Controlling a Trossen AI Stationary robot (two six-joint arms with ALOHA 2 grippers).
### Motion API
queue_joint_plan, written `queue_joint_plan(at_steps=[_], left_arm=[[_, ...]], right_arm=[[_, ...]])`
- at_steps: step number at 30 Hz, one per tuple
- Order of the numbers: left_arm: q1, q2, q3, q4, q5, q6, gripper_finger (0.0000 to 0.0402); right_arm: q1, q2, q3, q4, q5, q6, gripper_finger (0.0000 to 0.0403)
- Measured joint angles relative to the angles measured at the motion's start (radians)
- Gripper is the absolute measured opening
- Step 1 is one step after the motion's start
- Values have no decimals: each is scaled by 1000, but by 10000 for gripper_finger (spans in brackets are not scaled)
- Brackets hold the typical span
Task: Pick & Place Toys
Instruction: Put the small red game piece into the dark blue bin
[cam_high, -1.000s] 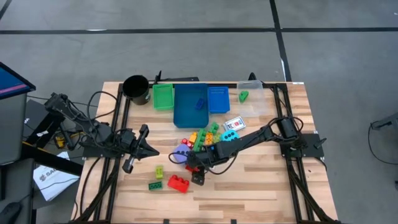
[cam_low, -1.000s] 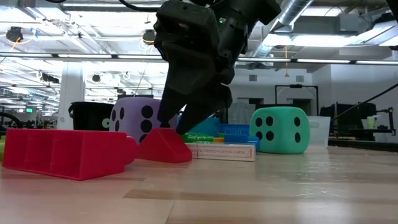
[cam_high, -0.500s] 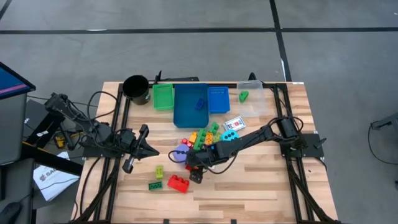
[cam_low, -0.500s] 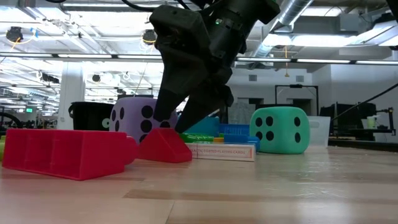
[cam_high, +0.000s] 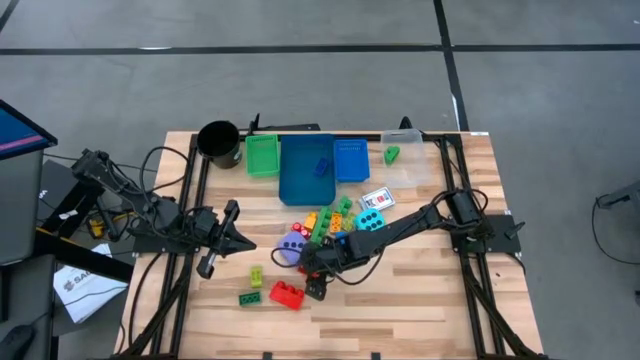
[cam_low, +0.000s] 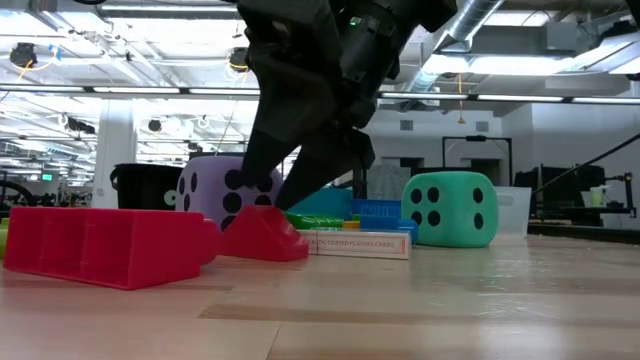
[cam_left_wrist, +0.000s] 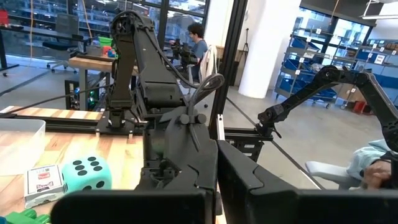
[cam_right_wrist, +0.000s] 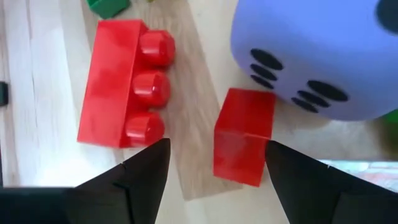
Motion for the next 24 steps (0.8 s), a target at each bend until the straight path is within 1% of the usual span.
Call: queue_joint_plan(at_steps=[6,14,18,24], left_arm=[[0,0,0,0,0,0,1],[0,0,0,0,0,0,1],[0,0,0,0,0,0,1],[0,0,0,0,0,0,1]], right_arm=[[3,0,0,3,50,2,260],[34,0,0,3,153,25,260],[47,0,0,5,184,32,260],[58,-2,-88,149,229,36,260]])
